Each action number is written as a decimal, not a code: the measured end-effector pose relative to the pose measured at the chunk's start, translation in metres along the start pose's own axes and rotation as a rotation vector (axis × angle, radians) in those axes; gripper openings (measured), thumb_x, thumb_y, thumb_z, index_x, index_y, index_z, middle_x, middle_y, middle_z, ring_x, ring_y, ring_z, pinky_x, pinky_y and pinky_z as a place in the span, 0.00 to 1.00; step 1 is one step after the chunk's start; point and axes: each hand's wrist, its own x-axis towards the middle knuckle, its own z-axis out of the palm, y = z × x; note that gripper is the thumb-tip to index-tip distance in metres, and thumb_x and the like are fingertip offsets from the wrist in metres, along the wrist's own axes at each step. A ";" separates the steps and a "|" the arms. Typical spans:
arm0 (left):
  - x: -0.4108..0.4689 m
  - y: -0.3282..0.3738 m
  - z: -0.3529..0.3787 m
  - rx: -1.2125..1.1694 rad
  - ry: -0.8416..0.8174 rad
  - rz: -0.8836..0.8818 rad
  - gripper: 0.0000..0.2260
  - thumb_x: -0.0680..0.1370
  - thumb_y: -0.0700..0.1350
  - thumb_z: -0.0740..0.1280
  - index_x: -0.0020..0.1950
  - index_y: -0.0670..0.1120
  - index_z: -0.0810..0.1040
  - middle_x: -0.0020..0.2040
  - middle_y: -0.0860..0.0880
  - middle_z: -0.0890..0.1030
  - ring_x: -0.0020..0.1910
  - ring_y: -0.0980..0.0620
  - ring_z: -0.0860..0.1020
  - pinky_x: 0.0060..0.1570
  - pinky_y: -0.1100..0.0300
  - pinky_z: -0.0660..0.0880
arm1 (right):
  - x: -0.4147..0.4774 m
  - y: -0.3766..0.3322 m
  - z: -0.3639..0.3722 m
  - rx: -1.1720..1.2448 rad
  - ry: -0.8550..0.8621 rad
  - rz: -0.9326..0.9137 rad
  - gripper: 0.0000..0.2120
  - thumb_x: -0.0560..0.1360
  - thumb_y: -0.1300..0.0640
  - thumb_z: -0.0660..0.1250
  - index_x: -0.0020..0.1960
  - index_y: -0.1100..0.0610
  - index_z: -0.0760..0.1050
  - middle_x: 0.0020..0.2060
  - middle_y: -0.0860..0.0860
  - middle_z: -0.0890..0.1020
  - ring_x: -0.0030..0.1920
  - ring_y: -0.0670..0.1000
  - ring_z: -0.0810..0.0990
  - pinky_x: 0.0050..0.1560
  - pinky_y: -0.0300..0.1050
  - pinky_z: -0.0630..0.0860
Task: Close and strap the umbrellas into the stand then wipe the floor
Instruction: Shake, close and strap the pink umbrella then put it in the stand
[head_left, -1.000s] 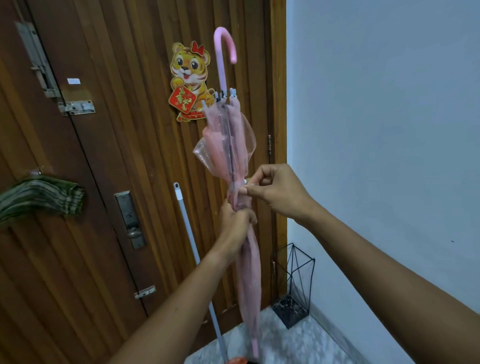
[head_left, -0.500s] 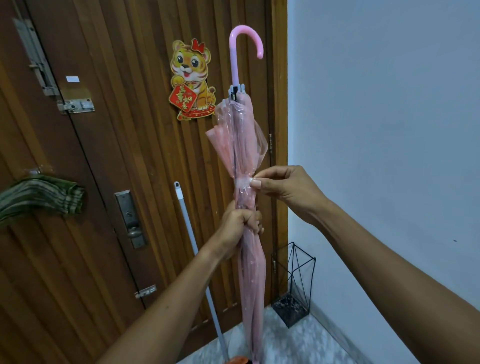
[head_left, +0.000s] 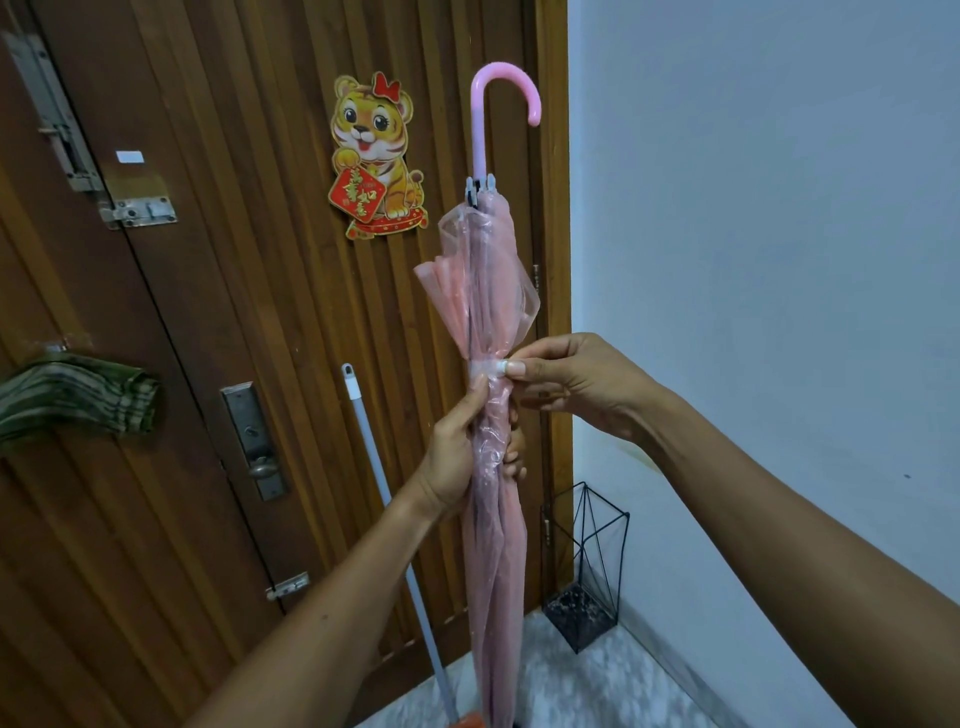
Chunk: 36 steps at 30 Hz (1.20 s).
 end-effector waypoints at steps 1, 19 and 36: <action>0.001 -0.001 0.001 0.017 0.005 -0.009 0.25 0.81 0.62 0.54 0.50 0.40 0.75 0.31 0.43 0.69 0.29 0.49 0.69 0.37 0.53 0.69 | 0.001 0.001 -0.002 0.010 -0.014 0.013 0.10 0.73 0.61 0.75 0.51 0.65 0.83 0.32 0.53 0.83 0.33 0.50 0.76 0.44 0.46 0.73; 0.042 -0.018 0.028 0.420 -0.010 0.016 0.30 0.81 0.64 0.51 0.72 0.44 0.71 0.31 0.46 0.74 0.30 0.48 0.75 0.36 0.54 0.74 | -0.004 0.015 -0.061 -0.023 0.044 -0.014 0.19 0.73 0.62 0.75 0.59 0.69 0.76 0.47 0.57 0.87 0.47 0.55 0.86 0.58 0.55 0.80; 0.165 -0.058 -0.015 0.513 0.144 0.099 0.14 0.81 0.54 0.65 0.65 0.53 0.78 0.61 0.55 0.82 0.62 0.56 0.80 0.61 0.51 0.75 | 0.073 0.070 -0.147 -0.270 0.152 -0.001 0.12 0.76 0.61 0.74 0.57 0.53 0.78 0.39 0.53 0.87 0.38 0.49 0.86 0.40 0.38 0.79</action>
